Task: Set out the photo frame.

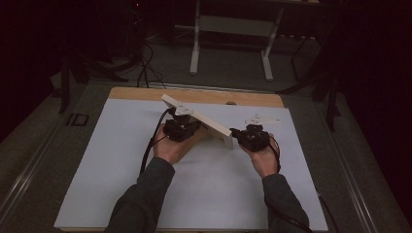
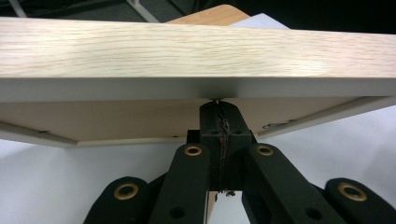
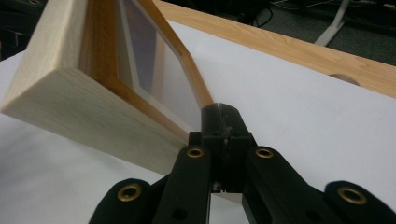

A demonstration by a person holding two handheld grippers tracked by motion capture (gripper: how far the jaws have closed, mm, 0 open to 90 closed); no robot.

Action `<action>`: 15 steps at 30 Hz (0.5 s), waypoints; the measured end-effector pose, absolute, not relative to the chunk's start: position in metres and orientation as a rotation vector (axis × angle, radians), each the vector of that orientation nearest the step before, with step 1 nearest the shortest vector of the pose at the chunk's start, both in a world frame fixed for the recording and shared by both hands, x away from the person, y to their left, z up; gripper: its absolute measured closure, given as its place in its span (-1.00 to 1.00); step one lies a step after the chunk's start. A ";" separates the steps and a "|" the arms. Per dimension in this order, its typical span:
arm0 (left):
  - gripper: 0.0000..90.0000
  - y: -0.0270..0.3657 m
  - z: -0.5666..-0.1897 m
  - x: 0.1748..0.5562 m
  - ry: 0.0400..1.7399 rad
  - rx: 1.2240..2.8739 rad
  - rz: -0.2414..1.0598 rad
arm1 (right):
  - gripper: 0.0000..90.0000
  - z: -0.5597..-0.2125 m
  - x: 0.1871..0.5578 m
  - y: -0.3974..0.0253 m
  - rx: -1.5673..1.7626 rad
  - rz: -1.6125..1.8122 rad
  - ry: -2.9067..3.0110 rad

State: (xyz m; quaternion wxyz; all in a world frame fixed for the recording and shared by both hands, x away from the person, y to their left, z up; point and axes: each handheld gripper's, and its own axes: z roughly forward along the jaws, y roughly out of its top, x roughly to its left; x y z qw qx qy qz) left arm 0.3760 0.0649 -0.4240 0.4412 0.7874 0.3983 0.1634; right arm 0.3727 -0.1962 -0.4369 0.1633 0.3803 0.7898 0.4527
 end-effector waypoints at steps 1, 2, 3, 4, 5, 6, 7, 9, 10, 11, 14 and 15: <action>1.00 0.064 -0.424 0.376 0.985 1.954 0.404 | 1.00 -0.437 0.372 -0.196 1.081 1.293 2.253; 1.00 0.063 -0.424 0.375 0.982 1.956 0.404 | 1.00 -0.437 0.372 -0.195 1.080 1.297 2.255; 1.00 0.062 -0.424 0.375 0.979 1.959 0.404 | 1.00 -0.436 0.371 -0.194 1.075 1.297 2.258; 1.00 0.062 -0.424 0.375 0.977 1.959 0.403 | 1.00 -0.436 0.371 -0.194 1.068 1.299 2.263; 1.00 0.061 -0.424 0.375 0.977 1.959 0.397 | 1.00 -0.436 0.370 -0.193 1.065 1.298 2.269; 1.00 0.061 -0.424 0.375 0.976 1.960 0.399 | 1.00 -0.436 0.369 -0.192 1.058 1.298 2.274; 1.00 0.060 -0.424 0.375 0.975 1.960 0.396 | 1.00 -0.436 0.369 -0.191 1.052 1.298 2.276; 1.00 0.059 -0.424 0.374 0.970 1.963 0.397 | 1.00 -0.435 0.368 -0.190 1.042 1.296 2.281; 1.00 0.058 -0.425 0.374 0.964 1.968 0.393 | 1.00 -0.435 0.367 -0.190 1.040 1.300 2.282; 1.00 0.058 -0.425 0.374 0.963 1.969 0.390 | 1.00 -0.435 0.367 -0.189 1.038 1.300 2.283; 1.00 0.059 -0.425 0.375 0.964 1.962 0.373 | 1.00 -0.435 0.366 -0.189 1.036 1.311 2.287; 1.00 0.060 -0.426 0.376 0.963 1.956 0.369 | 1.00 -0.435 0.365 -0.189 1.034 1.318 2.290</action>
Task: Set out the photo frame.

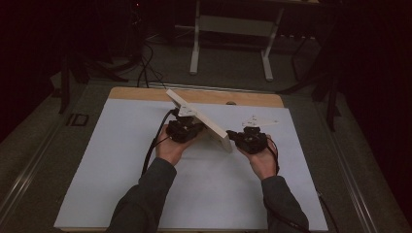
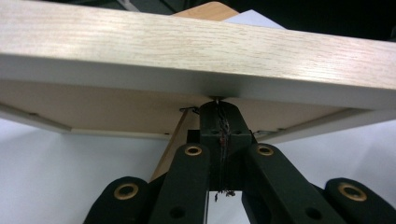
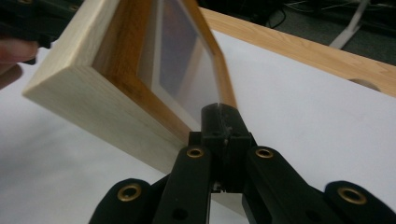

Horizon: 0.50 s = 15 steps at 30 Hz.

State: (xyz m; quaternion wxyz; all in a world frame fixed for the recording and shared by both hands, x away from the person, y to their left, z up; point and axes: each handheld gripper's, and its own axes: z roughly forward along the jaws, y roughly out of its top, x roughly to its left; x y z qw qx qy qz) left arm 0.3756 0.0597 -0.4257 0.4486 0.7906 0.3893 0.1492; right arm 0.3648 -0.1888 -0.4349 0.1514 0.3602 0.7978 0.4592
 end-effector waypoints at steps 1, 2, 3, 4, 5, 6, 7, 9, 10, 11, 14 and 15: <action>1.00 0.060 -0.426 0.376 0.965 1.953 0.364 | 1.00 -0.435 0.364 -0.188 1.031 1.323 2.295; 1.00 0.060 -0.426 0.376 0.967 1.953 0.364 | 1.00 -0.435 0.363 -0.188 1.026 1.325 2.298; 1.00 0.060 -0.426 0.377 0.968 1.952 0.365 | 1.00 -0.435 0.363 -0.187 1.020 1.326 2.302; 1.00 0.061 -0.426 0.377 0.969 1.953 0.363 | 1.00 -0.435 0.362 -0.186 1.012 1.324 2.307; 1.00 0.061 -0.426 0.377 0.970 1.953 0.360 | 1.00 -0.434 0.361 -0.185 1.002 1.322 2.314; 1.00 0.061 -0.426 0.377 0.971 1.951 0.358 | 1.00 -0.434 0.361 -0.184 0.998 1.324 2.317; 1.00 0.061 -0.426 0.377 0.972 1.949 0.357 | 1.00 -0.434 0.361 -0.183 0.991 1.321 2.322; 1.00 0.062 -0.426 0.378 0.971 1.948 0.357 | 1.00 -0.434 0.360 -0.181 0.984 1.321 2.329; 1.00 0.062 -0.426 0.378 0.971 1.948 0.356 | 1.00 -0.433 0.359 -0.181 0.979 1.323 2.333; 1.00 0.062 -0.426 0.378 0.971 1.949 0.357 | 1.00 -0.433 0.359 -0.180 0.976 1.327 2.332; 1.00 0.061 -0.425 0.372 0.943 1.951 0.365 | 1.00 -0.432 0.357 -0.178 0.959 1.333 2.342; 1.00 0.060 -0.425 0.371 0.935 1.947 0.365 | 1.00 -0.431 0.357 -0.178 0.954 1.334 2.344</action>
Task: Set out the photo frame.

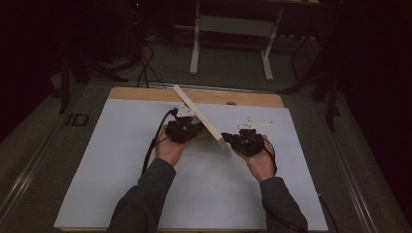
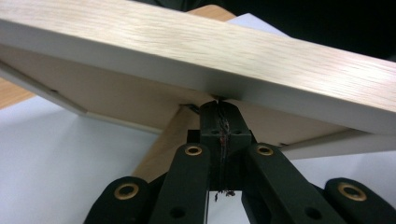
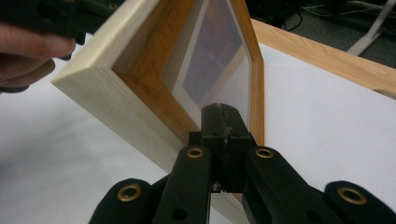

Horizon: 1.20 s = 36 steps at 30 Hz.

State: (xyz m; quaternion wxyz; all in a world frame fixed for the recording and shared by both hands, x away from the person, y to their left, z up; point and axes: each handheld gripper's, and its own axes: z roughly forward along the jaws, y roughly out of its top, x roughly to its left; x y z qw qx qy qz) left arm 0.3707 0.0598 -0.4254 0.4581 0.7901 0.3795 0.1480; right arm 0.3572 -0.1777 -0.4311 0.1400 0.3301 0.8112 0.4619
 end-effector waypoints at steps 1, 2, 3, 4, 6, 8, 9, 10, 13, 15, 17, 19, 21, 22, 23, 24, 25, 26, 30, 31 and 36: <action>1.00 0.059 -0.425 0.369 0.926 1.952 0.365 | 1.00 -0.431 0.357 -0.177 0.955 1.335 2.346; 1.00 0.059 -0.425 0.369 0.926 1.952 0.365 | 1.00 -0.431 0.357 -0.177 0.955 1.335 2.346; 1.00 0.057 -0.425 0.367 0.919 1.966 0.371 | 1.00 -0.430 0.357 -0.177 0.951 1.336 2.347; 1.00 0.057 -0.425 0.367 0.919 1.967 0.372 | 1.00 -0.430 0.356 -0.176 0.945 1.335 2.352; 1.00 0.058 -0.425 0.368 0.918 1.962 0.359 | 1.00 -0.429 0.356 -0.176 0.936 1.328 2.357; 1.00 0.058 -0.425 0.369 0.913 1.962 0.351 | 1.00 -0.429 0.355 -0.176 0.937 1.329 2.358; 1.00 0.059 -0.425 0.369 0.910 1.963 0.351 | 1.00 -0.429 0.355 -0.176 0.935 1.327 2.359; 1.00 0.059 -0.425 0.370 0.909 1.963 0.350 | 1.00 -0.429 0.355 -0.176 0.932 1.327 2.360; 1.00 0.060 -0.426 0.371 0.894 1.963 0.345 | 1.00 -0.429 0.355 -0.174 0.924 1.329 2.370; 1.00 0.061 -0.426 0.372 0.891 1.960 0.333 | 1.00 -0.428 0.354 -0.172 0.910 1.324 2.379; 1.00 0.061 -0.426 0.372 0.888 1.963 0.335 | 1.00 -0.428 0.353 -0.171 0.899 1.324 2.387; 1.00 0.062 -0.426 0.373 0.887 1.963 0.332 | 1.00 -0.428 0.353 -0.169 0.886 1.323 2.394; 1.00 0.062 -0.426 0.373 0.884 1.962 0.330 | 1.00 -0.428 0.352 -0.167 0.878 1.322 2.400; 1.00 0.063 -0.426 0.374 0.884 1.961 0.324 | 1.00 -0.427 0.352 -0.166 0.875 1.319 2.404; 1.00 0.063 -0.426 0.374 0.882 1.960 0.319 | 1.00 -0.427 0.351 -0.166 0.869 1.319 2.408; 1.00 0.064 -0.426 0.374 0.879 1.960 0.316 | 1.00 -0.427 0.351 -0.165 0.863 1.322 2.411; 1.00 0.064 -0.426 0.374 0.877 1.960 0.311 | 1.00 -0.427 0.351 -0.164 0.857 1.323 2.415; 1.00 0.064 -0.426 0.375 0.875 1.961 0.309 | 1.00 -0.427 0.350 -0.163 0.851 1.323 2.420; 1.00 0.065 -0.426 0.375 0.867 1.964 0.305 | 1.00 -0.426 0.348 -0.160 0.825 1.324 2.432; 1.00 0.065 -0.426 0.376 0.865 1.964 0.303 | 1.00 -0.426 0.348 -0.159 0.820 1.327 2.432; 1.00 0.069 -0.426 0.378 0.834 1.972 0.277 | 1.00 -0.425 0.346 -0.157 0.799 1.326 2.443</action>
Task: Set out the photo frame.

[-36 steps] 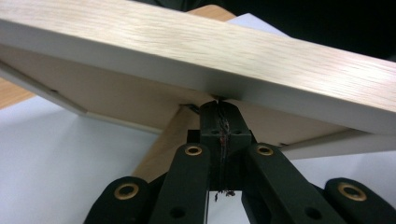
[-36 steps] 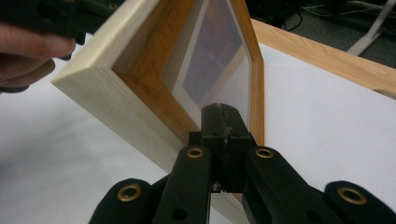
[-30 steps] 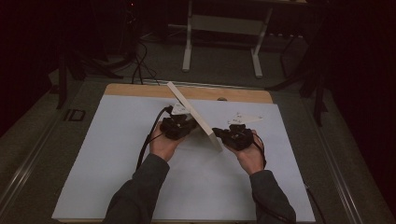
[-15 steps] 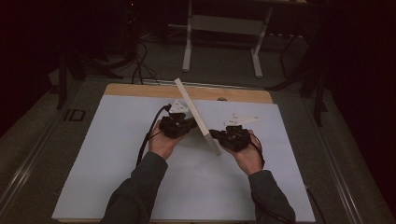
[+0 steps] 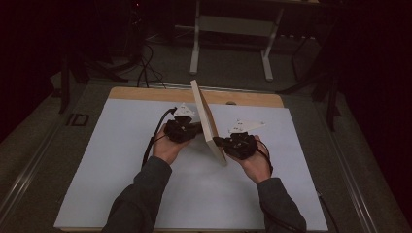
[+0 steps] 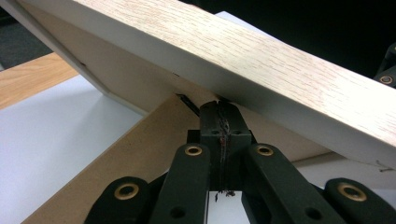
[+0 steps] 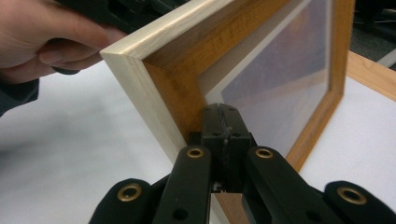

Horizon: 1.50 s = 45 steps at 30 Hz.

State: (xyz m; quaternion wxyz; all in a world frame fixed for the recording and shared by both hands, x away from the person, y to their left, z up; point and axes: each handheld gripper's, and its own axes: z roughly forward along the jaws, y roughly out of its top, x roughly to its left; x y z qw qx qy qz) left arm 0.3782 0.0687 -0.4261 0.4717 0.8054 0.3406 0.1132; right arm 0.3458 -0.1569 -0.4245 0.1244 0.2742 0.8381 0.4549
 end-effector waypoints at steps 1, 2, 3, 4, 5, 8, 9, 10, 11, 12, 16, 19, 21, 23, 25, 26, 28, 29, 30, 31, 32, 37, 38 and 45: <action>1.00 0.070 -0.427 0.380 0.831 1.962 0.257 | 1.00 -0.424 0.345 -0.156 0.795 1.324 2.443; 1.00 0.071 -0.427 0.381 0.829 1.957 0.240 | 1.00 -0.424 0.345 -0.156 0.795 1.327 2.444; 1.00 0.072 -0.428 0.382 0.822 1.955 0.233 | 1.00 -0.424 0.345 -0.155 0.795 1.331 2.445; 1.00 0.073 -0.428 0.383 0.822 1.953 0.226 | 1.00 -0.424 0.345 -0.154 0.790 1.331 2.446; 1.00 0.073 -0.428 0.384 0.823 1.953 0.222 | 1.00 -0.424 0.345 -0.154 0.788 1.334 2.445; 1.00 0.075 -0.427 0.386 0.827 1.957 0.218 | 1.00 -0.424 0.345 -0.152 0.789 1.350 2.452; 1.00 0.076 -0.427 0.387 0.829 1.956 0.217 | 1.00 -0.424 0.345 -0.151 0.783 1.365 2.457; 1.00 0.076 -0.427 0.388 0.829 1.959 0.221 | 1.00 -0.424 0.345 -0.150 0.779 1.367 2.459; 1.00 0.076 -0.427 0.388 0.829 1.961 0.219 | 1.00 -0.424 0.344 -0.149 0.773 1.365 2.457; 1.00 0.077 -0.426 0.389 0.829 1.961 0.218 | 1.00 -0.424 0.345 -0.148 0.771 1.366 2.459; 1.00 0.080 -0.427 0.391 0.824 1.964 0.221 | 1.00 -0.424 0.345 -0.142 0.759 1.366 2.466; 1.00 0.083 -0.427 0.395 0.828 1.954 0.212 | 1.00 -0.423 0.345 -0.137 0.751 1.365 2.476; 1.00 0.086 -0.428 0.397 0.833 1.947 0.210 | 1.00 -0.423 0.345 -0.133 0.748 1.363 2.477; 1.00 0.088 -0.427 0.399 0.838 1.944 0.208 | 1.00 -0.423 0.346 -0.130 0.746 1.369 2.479; 1.00 0.089 -0.427 0.400 0.840 1.946 0.209 | 1.00 -0.423 0.346 -0.127 0.746 1.371 2.481; 1.00 0.090 -0.428 0.401 0.840 1.947 0.208 | 1.00 -0.422 0.346 -0.125 0.749 1.373 2.482; 1.00 0.092 -0.429 0.402 0.846 1.939 0.202 | 1.00 -0.422 0.347 -0.122 0.744 1.376 2.483; 1.00 0.092 -0.429 0.402 0.848 1.940 0.201 | 1.00 -0.422 0.347 -0.120 0.741 1.378 2.483; 1.00 0.093 -0.429 0.402 0.851 1.937 0.200 | 1.00 -0.422 0.347 -0.118 0.741 1.379 2.484; 1.00 0.093 -0.429 0.402 0.850 1.939 0.198 | 1.00 -0.421 0.347 -0.117 0.738 1.378 2.486; 1.00 0.094 -0.429 0.402 0.848 1.941 0.195 | 1.00 -0.421 0.347 -0.117 0.732 1.377 2.487; 0.86 0.096 -0.429 0.400 0.898 1.940 0.230 | 1.00 -0.423 0.346 -0.120 0.729 1.352 2.483; 0.83 0.098 -0.428 0.400 0.912 1.938 0.236 | 1.00 -0.424 0.346 -0.122 0.733 1.352 2.477; 0.57 0.110 -0.424 0.396 0.988 1.883 0.255 | 0.87 -0.424 0.348 -0.138 0.793 1.332 2.446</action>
